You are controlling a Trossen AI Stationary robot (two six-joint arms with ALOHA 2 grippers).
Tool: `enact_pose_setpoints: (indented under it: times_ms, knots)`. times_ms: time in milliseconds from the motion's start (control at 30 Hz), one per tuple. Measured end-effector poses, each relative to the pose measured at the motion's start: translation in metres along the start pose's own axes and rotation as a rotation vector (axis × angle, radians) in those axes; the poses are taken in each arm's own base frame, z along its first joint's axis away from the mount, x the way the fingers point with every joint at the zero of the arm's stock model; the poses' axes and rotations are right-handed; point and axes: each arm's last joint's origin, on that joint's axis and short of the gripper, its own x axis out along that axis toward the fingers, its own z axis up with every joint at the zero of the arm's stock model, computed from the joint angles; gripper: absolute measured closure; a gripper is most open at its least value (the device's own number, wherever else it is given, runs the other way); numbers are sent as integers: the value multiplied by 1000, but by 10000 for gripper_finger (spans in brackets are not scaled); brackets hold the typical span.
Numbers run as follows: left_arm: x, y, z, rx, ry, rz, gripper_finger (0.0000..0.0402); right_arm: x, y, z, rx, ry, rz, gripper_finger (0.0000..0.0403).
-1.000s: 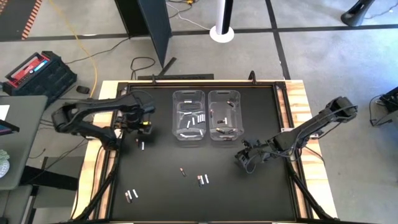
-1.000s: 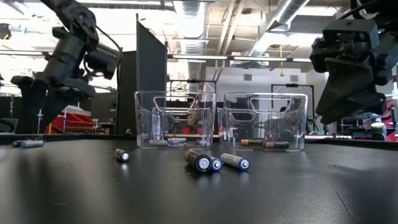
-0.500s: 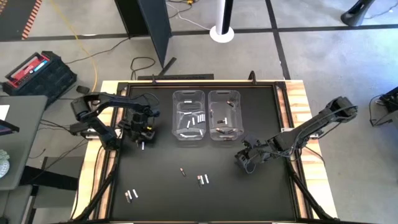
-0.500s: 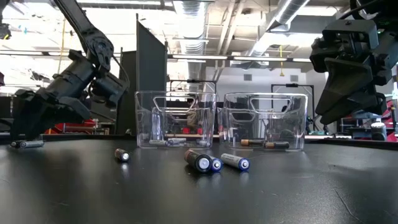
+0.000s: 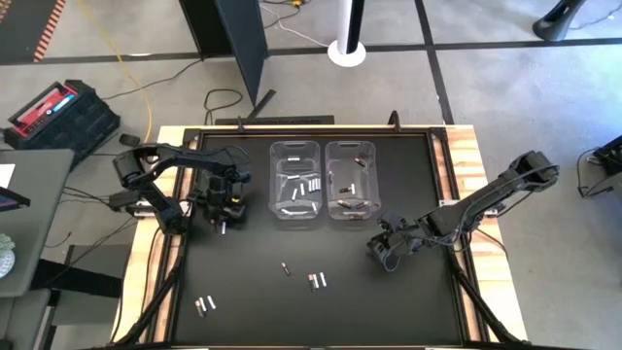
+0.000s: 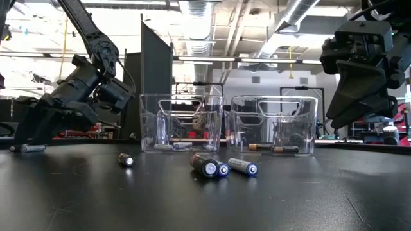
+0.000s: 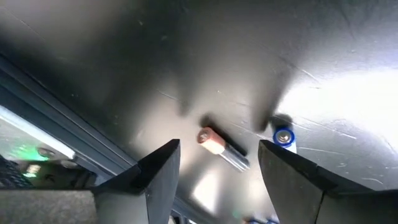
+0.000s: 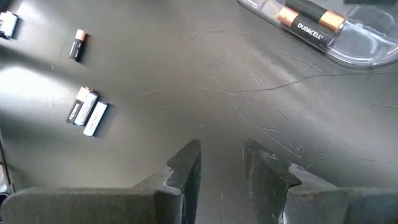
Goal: Sort batteries
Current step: Put the black battery into the right transparent bin
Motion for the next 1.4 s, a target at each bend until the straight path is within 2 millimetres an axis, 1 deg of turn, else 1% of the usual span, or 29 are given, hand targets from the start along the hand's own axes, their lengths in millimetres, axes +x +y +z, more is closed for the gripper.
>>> enact_pose_setpoints:
  times_ms: [133,300,500,600,733,1133,1233,1400]
  knots:
    - [0,0,0,-21,2,-1,194,0,0,0,0,0,0,266]
    - [1,0,0,-23,1,1,212,0,0,0,-14,0,0,266]
    - [19,10,-5,-68,44,22,226,0,0,0,-22,0,1,266]
    - [25,12,-6,-73,52,16,227,0,0,0,-25,0,0,266]
    - [24,10,-4,-72,43,0,228,0,0,0,-49,0,0,266]
    - [21,7,-2,-65,23,-14,231,0,0,0,-48,-1,2,266]
    - [22,7,-2,-64,17,-13,247,0,0,0,-47,-2,4,266]
    - [22,7,-1,-62,12,-18,285,0,0,0,-47,-2,4,266]
